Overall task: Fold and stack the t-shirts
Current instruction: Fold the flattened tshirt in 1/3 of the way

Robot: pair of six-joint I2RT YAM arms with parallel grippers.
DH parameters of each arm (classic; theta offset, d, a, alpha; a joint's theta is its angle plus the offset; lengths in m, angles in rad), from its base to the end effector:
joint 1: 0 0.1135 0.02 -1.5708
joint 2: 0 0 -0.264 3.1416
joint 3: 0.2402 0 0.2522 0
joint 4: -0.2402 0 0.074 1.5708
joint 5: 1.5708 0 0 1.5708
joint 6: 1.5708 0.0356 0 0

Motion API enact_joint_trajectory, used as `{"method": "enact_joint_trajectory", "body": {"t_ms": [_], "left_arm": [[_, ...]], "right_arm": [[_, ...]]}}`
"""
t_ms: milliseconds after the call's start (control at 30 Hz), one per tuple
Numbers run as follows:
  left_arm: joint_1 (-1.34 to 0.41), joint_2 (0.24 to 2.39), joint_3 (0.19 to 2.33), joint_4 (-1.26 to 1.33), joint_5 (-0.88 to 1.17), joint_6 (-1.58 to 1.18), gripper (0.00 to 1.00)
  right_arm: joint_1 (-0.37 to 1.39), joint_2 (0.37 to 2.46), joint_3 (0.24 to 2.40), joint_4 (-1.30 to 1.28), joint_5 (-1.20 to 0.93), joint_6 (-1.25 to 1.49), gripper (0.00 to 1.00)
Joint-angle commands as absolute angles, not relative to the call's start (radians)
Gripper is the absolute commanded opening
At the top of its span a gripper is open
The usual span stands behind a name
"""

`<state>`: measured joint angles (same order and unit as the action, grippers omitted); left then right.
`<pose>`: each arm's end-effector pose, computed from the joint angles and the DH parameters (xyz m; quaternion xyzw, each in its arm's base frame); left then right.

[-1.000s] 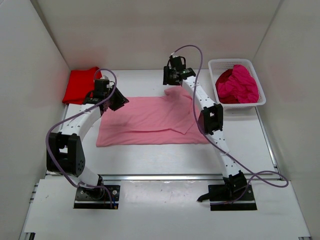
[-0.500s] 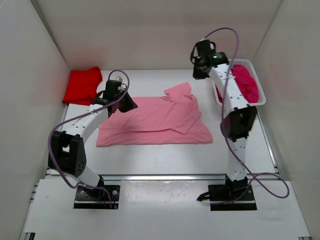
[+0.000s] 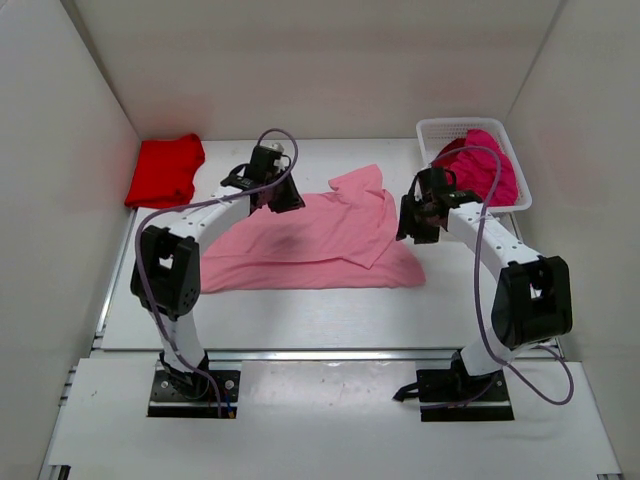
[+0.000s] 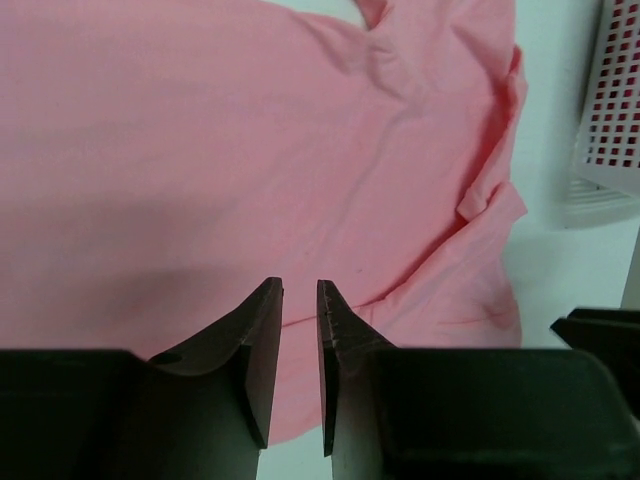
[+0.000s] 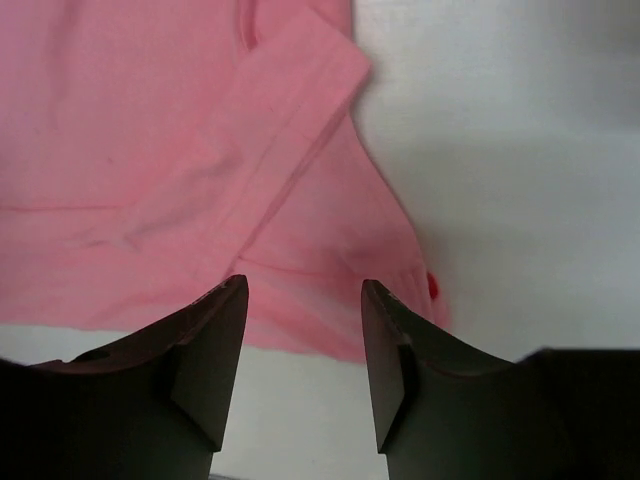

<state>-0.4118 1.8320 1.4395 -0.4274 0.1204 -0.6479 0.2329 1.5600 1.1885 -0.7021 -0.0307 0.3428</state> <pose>0.3759 -0.1689 0.2503 -0.0875 0.9248 -0.2333 0.2875 0.3106 0.0748 0.2482 0.0495 0.9679 0.0841 0.2317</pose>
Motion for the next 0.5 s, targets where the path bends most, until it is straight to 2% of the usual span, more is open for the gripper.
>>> {"method": "enact_joint_trajectory", "body": {"t_ms": [0,133,300,467], "left_arm": [[-0.381,1.738,1.380,-0.430,0.132,-0.646,0.32],[-0.319,1.623,1.220,-0.443,0.120,-0.617,0.35],[-0.175,1.444,1.046,-0.491,0.138,-0.569,0.36],[-0.228,1.364,0.976,-0.534,0.080,-0.555,0.38]], "right_arm": [[0.192,1.546,1.122,-0.352,-0.175,0.443,0.47],[0.186,1.568,1.065,-0.198,-0.157,0.526,0.46],[0.158,1.652,1.075,-0.175,-0.097,0.612,0.41],[0.172,1.683,1.072,-0.187,-0.006,0.659,0.41]]}}
